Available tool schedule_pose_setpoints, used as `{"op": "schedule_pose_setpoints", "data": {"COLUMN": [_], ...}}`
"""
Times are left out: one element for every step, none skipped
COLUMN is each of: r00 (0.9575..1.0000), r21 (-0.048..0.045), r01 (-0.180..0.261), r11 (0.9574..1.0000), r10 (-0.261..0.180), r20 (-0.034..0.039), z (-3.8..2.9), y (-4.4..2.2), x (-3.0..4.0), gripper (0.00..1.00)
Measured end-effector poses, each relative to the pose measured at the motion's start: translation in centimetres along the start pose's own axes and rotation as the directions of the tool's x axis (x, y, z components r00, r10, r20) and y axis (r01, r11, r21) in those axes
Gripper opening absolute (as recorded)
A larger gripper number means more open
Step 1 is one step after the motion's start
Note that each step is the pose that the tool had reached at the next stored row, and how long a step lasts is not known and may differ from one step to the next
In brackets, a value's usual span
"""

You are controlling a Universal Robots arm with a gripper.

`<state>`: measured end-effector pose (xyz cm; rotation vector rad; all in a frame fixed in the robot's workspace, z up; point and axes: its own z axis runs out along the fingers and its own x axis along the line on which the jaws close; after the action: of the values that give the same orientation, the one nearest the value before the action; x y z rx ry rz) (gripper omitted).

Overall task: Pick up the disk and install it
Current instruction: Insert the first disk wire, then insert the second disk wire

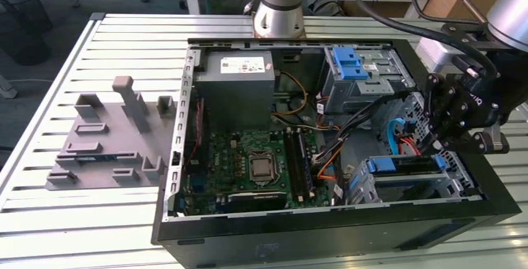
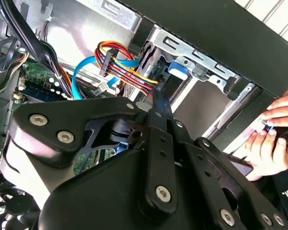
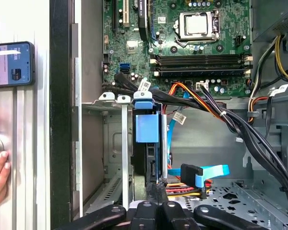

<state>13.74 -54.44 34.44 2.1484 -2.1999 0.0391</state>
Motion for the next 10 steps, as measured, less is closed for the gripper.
{"op": "schedule_pose_setpoints", "data": {"r00": [1.0000,1.0000,1.0000,1.0000,1.0000,1.0000,1.0000,1.0000,1.0000,1.0000], "r21": [0.0000,0.0000,0.0000,0.0000,0.0000,0.0000,0.0000,0.0000,0.0000,0.0000], "r01": [0.000,0.000,0.000,0.000,0.000,0.000,0.000,0.000,0.000,0.000], "r11": [1.0000,1.0000,1.0000,1.0000,1.0000,1.0000,1.0000,1.0000,1.0000,1.0000], "r10": [0.000,0.000,0.000,0.000,0.000,0.000,0.000,0.000,0.000,0.000], "r20": [0.0000,0.0000,-0.0001,0.0000,0.0000,-0.0001,-0.0001,-0.0001,-0.0001,-0.0001], "z": [0.00,0.00,-0.01,-0.02,-0.04,-0.04,-0.04,-0.04,-0.05,-0.05], "y": [0.00,0.00,0.00,0.00,0.00,0.00,0.00,0.00,0.00,0.00], "x": [0.00,0.00,0.00,0.00,0.00,0.00,0.00,0.00,0.00,0.00], "gripper": [0.11,0.11,0.11,0.11,0.11,0.11,0.11,0.11,0.11,0.11]}}
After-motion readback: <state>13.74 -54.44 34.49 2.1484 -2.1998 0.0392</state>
